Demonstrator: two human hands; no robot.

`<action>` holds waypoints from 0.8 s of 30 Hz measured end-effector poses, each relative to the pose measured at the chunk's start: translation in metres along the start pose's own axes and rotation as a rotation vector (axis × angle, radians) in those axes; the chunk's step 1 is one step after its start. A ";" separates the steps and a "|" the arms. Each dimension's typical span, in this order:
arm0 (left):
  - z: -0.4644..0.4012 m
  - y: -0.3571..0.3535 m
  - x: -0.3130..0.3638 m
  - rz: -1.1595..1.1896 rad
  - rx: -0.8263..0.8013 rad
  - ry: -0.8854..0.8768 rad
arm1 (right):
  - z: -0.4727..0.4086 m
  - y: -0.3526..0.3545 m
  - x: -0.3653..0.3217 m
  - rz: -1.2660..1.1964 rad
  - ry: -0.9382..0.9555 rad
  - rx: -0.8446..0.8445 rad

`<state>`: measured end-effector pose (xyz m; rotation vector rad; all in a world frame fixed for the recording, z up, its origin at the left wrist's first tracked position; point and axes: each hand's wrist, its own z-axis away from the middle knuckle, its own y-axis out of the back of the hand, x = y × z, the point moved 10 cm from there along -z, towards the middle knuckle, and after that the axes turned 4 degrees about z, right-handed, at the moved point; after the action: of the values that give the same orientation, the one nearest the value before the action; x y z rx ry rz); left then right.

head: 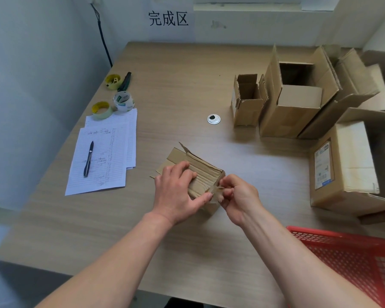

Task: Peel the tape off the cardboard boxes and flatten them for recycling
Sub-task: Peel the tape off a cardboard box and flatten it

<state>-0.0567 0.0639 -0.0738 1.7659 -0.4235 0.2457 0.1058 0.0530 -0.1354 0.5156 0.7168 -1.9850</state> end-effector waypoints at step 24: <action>-0.006 -0.002 0.017 -0.011 -0.020 -0.053 | 0.028 -0.007 -0.075 0.733 1.015 0.168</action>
<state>-0.0405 0.0673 -0.0675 1.7574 -0.4529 0.1868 0.1331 0.0845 -0.0672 1.6696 0.7777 -1.0074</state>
